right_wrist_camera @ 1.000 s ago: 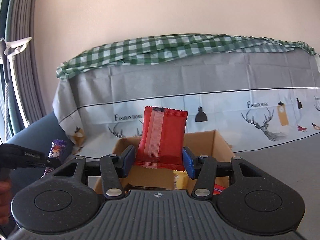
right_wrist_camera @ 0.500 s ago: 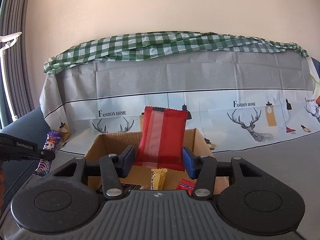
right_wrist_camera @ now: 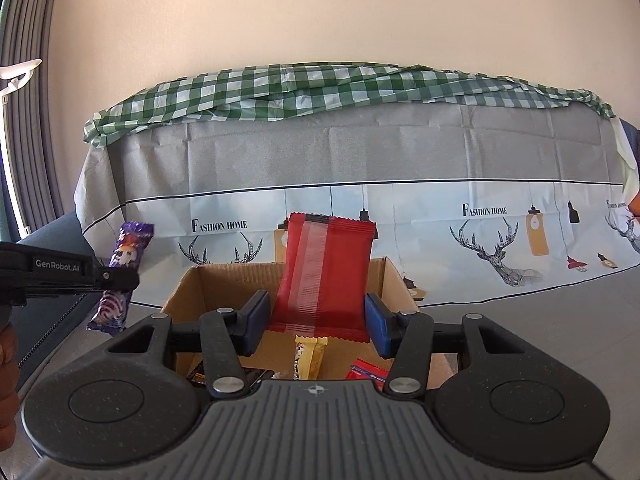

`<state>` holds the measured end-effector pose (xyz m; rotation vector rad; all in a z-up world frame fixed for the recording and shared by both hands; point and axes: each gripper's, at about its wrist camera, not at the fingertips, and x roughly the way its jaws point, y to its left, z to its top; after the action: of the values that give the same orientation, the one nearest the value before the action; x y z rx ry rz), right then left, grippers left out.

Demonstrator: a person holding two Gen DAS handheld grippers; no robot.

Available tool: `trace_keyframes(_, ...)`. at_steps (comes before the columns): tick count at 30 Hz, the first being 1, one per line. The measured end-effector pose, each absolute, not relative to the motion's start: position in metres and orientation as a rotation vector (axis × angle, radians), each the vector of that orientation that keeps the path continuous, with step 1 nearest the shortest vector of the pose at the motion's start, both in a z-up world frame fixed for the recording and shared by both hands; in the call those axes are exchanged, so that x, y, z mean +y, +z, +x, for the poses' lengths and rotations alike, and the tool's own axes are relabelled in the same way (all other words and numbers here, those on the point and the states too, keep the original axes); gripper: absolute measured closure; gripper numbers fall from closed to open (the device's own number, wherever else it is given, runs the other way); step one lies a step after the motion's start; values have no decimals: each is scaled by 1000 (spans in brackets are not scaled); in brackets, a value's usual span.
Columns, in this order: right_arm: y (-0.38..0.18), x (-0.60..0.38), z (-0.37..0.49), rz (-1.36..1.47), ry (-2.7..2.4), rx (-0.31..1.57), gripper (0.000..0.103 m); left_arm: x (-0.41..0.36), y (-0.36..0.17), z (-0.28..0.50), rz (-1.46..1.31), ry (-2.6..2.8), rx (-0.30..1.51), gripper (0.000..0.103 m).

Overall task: Organize snacks
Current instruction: 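Carry the red bar and purple candy bar in both tools over the box, then open the right tool to drop the red bar while the left tool releases the purple bar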

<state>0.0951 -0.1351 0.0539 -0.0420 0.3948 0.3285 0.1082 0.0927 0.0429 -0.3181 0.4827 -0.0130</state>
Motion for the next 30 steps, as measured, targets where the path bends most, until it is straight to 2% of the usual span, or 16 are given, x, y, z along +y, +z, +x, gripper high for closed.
trace_keyframes(12,48,-143,101,-68,272,428,50,35,39,119,-235,-136,453,85)
trace_keyframes(22,43,-150,105,-63,248,444,49,34,39,127,-260,-169,449,83)
trace_keyframes(23,43,-149,105,-62,243,449,47,34,37,128,-268,-174,460,73)
trace_keyframes(24,41,-149,107,-63,240,460,33,36,36,129,-279,-181,470,55)
trace_keyframes(25,40,-148,107,-65,228,465,17,37,35,129,-288,-176,473,49)
trace_keyframes(28,41,-149,107,-62,208,451,12,43,36,128,-287,-152,466,43)
trace_keyframes(30,41,-151,108,-50,202,461,11,50,37,127,-297,-139,465,34)
